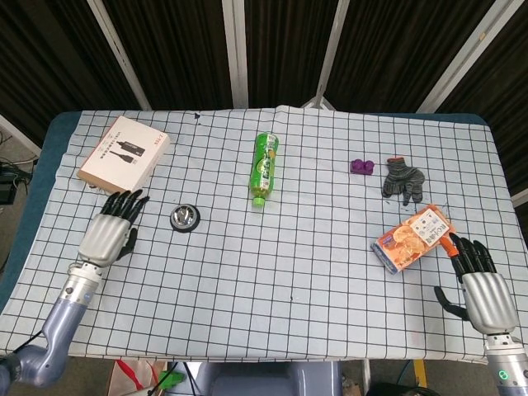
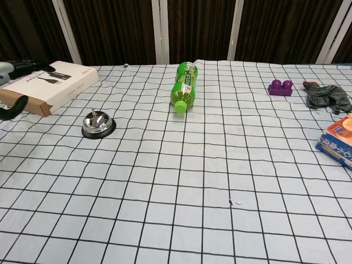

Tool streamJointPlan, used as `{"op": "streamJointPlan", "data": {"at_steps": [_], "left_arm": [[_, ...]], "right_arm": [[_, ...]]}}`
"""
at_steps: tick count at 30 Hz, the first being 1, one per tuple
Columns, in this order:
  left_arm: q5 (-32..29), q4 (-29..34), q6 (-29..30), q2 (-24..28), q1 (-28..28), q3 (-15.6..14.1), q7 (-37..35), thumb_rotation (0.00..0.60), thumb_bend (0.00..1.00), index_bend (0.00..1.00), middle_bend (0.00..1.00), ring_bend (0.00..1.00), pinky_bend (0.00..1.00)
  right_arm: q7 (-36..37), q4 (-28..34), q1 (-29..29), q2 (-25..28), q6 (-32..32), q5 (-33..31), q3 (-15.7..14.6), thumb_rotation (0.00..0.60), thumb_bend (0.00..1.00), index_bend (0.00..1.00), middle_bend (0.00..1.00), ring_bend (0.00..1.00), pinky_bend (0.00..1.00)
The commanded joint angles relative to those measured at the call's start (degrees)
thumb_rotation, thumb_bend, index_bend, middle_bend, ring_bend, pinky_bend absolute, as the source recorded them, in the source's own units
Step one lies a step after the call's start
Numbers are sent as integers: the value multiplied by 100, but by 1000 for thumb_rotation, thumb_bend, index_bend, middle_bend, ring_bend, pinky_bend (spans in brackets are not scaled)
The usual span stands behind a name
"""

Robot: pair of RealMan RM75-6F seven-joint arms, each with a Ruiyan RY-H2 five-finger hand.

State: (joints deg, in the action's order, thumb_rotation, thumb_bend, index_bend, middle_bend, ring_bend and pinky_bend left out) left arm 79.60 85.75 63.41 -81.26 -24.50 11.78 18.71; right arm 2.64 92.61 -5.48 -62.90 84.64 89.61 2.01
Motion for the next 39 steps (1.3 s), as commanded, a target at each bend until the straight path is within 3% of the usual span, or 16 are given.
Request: {"op": "streamJointPlan", "data": {"at_steps": [1,13,23,31,39], "left_arm": [[-240,-141,-231,-303,-248,64,282,600,874,0,0,0,0],[-898,-735,-611,-1160,-831,244,937,600,874,0,0,0,0],[-1489,-1607,-936,-1869,-1334,414,1348,600,874,0,0,0,0],[-1775,-2338,-1181,-2348,-1616,366,1521,600,874,0,0,0,0],[-1801,-2620,-1139,-2517,-1673,233,1581,600,875,0,0,0,0]], "right_arm": [[66,-16,9,18,20,1,5,600,388,79,0,0,1],[298,-87,31,68,58,13,7,600,388,78,0,0,1],[336,-107,34,69,83,45,6,600,388,79,0,0,1],[407,-122,50,90,113,81,-8,600,388,79,0,0,1],[450,-121,48,99,122,141,-31,600,388,79,0,0,1]]}}
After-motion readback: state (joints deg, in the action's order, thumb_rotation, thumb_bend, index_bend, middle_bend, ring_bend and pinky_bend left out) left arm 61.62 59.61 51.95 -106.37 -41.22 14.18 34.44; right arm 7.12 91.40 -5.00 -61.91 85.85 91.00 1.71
